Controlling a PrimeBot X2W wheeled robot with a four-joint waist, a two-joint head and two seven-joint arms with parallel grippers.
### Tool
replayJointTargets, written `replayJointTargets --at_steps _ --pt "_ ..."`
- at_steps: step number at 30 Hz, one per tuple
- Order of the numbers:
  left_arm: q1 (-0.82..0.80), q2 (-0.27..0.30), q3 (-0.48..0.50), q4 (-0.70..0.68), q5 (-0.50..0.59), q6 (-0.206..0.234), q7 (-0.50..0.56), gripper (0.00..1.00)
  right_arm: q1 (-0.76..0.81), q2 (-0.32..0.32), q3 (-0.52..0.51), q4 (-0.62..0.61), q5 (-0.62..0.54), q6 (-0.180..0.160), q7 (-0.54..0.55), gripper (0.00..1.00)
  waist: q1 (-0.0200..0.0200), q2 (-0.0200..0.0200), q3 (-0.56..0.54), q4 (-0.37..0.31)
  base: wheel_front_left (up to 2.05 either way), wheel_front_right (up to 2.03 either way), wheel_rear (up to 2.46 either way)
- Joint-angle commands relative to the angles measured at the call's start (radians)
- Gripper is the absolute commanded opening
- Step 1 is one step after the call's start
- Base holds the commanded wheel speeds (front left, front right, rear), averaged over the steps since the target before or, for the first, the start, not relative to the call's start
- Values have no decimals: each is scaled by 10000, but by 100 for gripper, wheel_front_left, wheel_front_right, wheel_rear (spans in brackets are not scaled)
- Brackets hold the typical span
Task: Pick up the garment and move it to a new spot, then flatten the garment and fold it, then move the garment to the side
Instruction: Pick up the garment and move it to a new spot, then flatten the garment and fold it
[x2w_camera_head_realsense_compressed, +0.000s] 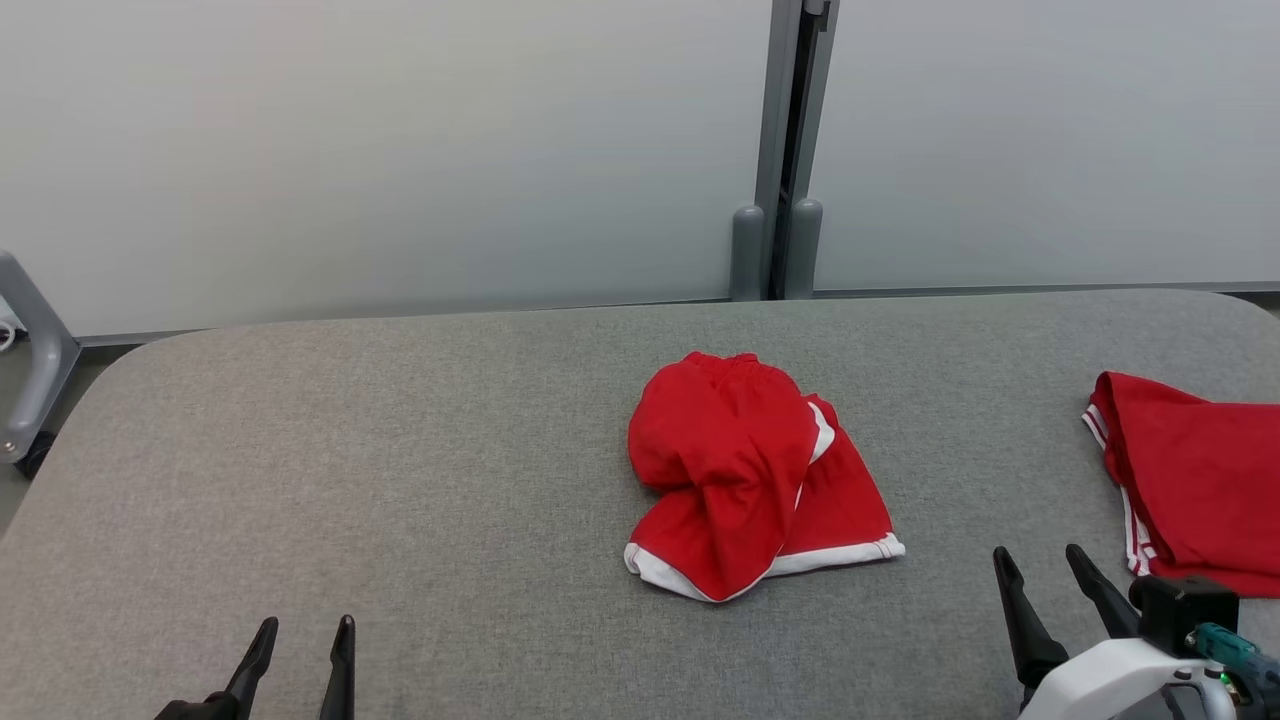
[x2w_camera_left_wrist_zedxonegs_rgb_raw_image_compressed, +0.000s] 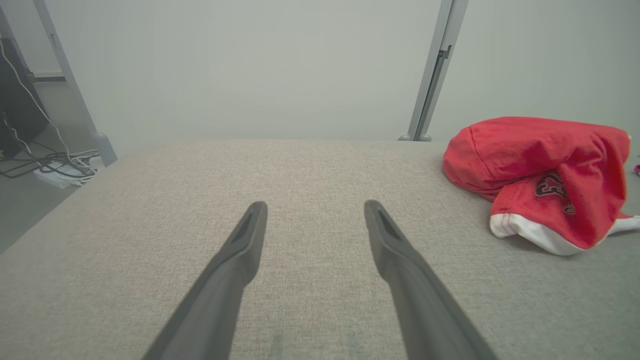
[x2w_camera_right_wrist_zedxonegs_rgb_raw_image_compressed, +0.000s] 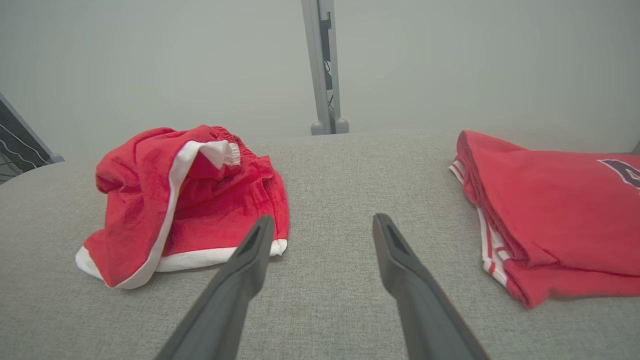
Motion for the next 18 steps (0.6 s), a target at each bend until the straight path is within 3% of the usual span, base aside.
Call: replayJointTargets --at_steps 1,18 --pt "-22 15 20 -3 68 27 -42 100 -55 -10 11 -13 -59 6 29 100 0 0 25 -40 0 0 0" --pt "-122 2 -74 -23 -35 123 -15 100 -166 51 85 11 -53 6 -4 100 0 0 205 -138 0 0 0"
